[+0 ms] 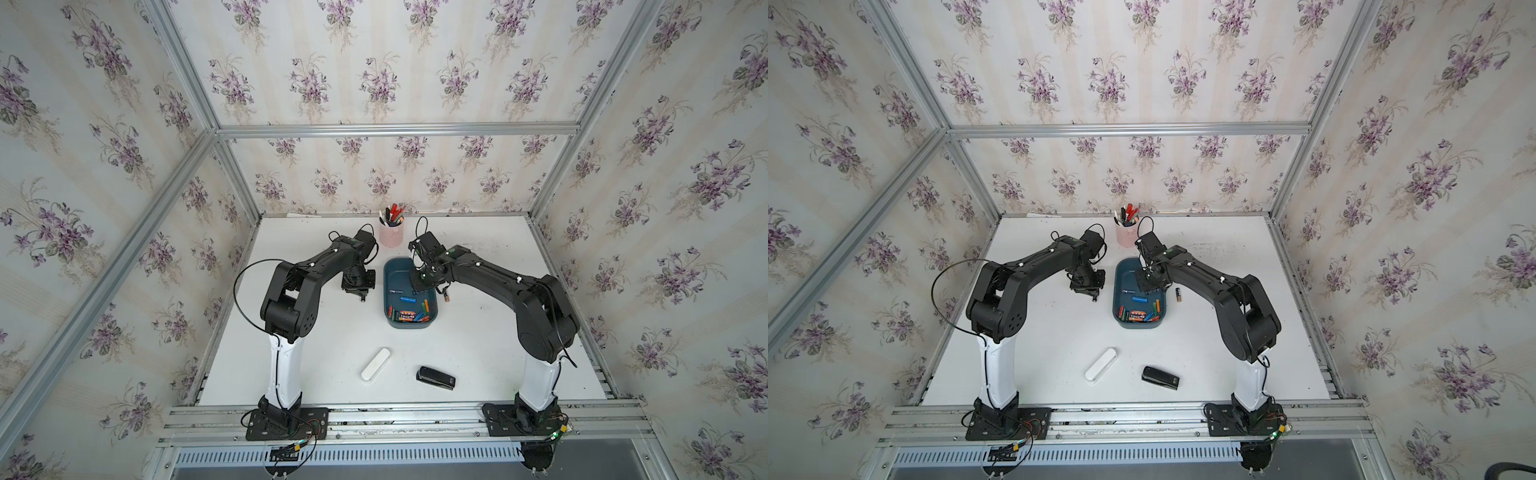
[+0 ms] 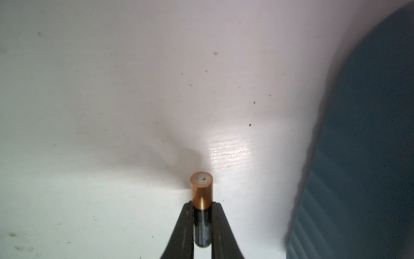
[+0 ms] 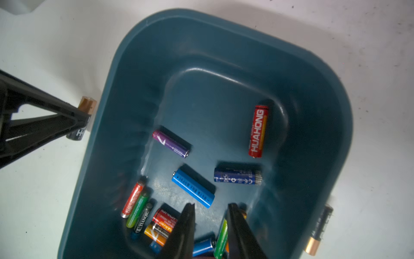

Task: Take the batteries out of the storage box
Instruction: Place the battery at the center of the board.

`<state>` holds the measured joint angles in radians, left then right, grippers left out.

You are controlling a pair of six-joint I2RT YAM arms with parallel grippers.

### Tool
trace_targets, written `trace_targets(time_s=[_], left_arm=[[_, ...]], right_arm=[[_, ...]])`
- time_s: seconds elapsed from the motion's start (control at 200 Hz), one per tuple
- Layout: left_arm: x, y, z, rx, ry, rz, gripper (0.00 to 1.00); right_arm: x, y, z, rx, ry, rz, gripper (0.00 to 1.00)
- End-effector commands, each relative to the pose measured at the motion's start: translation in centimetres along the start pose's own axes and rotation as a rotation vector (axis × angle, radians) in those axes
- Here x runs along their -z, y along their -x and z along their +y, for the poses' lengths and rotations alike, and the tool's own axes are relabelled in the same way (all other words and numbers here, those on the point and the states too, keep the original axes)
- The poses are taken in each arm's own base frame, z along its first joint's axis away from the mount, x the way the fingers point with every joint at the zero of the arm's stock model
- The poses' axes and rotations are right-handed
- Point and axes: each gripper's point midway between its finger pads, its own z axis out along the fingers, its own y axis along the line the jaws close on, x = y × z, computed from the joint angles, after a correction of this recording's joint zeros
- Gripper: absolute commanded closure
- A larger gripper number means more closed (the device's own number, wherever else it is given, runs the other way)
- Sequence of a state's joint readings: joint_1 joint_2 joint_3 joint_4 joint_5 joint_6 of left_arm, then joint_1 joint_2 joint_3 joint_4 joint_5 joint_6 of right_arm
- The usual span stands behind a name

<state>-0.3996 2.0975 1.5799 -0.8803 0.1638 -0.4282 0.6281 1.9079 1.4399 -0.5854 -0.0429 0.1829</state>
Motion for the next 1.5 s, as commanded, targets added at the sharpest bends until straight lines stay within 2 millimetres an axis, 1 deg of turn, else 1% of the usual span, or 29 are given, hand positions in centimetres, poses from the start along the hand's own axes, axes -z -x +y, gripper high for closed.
trace_targets(time_s=[0.0,0.175,0.395,0.55,0.669,0.884,1.154,1.494], left_arm=[[-0.2,0.0,0.0,0.006,-0.001,0.008,0.85],[-0.6,-0.3,0.2,0.009,0.009,0.023,0.85],[-0.7,-0.4,0.3,0.008,0.011,0.028,0.83],[-0.3,-0.2,0.1,0.007,0.005,0.018,0.81],[-0.1,-0.1,0.0,0.006,0.002,0.012,0.77],[0.4,0.0,0.0,0.002,0.001,0.006,0.74],[1.0,0.2,-0.1,-0.001,-0.002,-0.003,0.7],[1.3,0.2,0.0,-0.006,0.007,-0.007,0.67]], right_arm=[[-0.1,0.1,0.6,0.038,0.013,0.005,0.7],[-0.4,0.1,1.0,0.047,0.021,0.009,0.7],[-0.9,-0.3,1.6,0.071,0.032,0.019,0.7],[-1.1,-0.3,2.0,0.092,0.042,0.018,0.69],[-1.3,-0.2,2.4,0.112,0.049,0.016,0.69],[-1.8,-0.2,3.3,0.149,0.079,0.012,0.69],[-3.1,-0.3,4.3,0.214,0.121,0.011,0.68],[-4.7,-0.2,4.8,0.271,0.152,0.007,0.67]])
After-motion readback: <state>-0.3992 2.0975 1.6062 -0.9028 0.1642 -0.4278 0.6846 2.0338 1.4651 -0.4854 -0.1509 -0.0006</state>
